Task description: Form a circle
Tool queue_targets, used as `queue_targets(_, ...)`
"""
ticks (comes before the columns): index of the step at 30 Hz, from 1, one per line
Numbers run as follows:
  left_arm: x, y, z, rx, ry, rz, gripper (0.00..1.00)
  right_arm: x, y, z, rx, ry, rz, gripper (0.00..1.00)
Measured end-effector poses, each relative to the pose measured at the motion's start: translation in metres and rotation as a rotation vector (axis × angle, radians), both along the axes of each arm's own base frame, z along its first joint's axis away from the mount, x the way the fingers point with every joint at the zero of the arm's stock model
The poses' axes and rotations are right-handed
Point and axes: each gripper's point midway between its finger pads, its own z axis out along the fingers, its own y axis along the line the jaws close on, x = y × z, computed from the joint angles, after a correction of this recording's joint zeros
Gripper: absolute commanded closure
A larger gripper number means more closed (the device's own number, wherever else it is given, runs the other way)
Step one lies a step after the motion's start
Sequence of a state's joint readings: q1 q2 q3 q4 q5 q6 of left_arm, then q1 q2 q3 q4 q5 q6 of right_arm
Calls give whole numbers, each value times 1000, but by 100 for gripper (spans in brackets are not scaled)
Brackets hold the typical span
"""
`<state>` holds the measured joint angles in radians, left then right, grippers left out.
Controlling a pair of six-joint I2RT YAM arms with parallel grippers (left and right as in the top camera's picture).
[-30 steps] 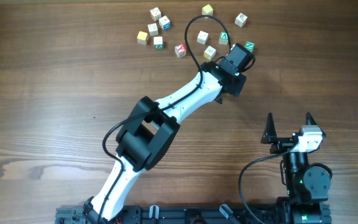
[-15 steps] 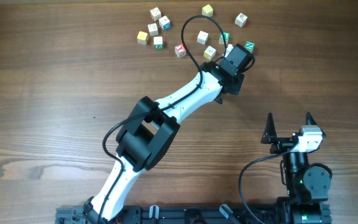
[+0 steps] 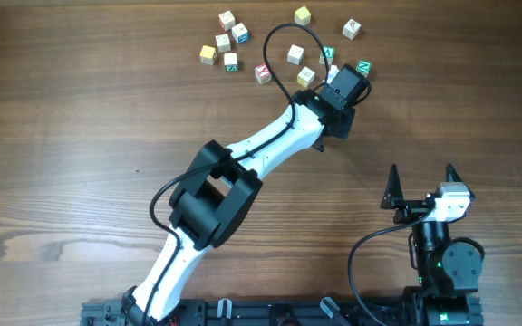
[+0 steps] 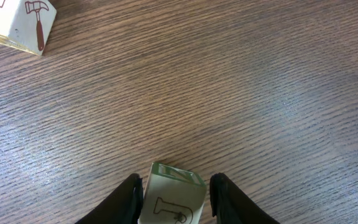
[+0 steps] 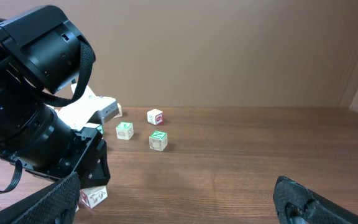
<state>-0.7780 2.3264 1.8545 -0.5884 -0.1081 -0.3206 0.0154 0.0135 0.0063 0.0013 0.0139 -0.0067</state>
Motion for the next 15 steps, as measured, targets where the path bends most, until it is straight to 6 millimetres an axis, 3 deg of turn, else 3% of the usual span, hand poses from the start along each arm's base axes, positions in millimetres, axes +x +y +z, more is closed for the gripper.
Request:
queue_targets(5, 0, 0, 0, 0, 0, 0, 68, 0, 0, 0, 0, 0, 0, 0)
queue_targets(15, 0, 0, 0, -2, 1, 3, 68, 0, 0, 0, 0, 0, 0, 0)
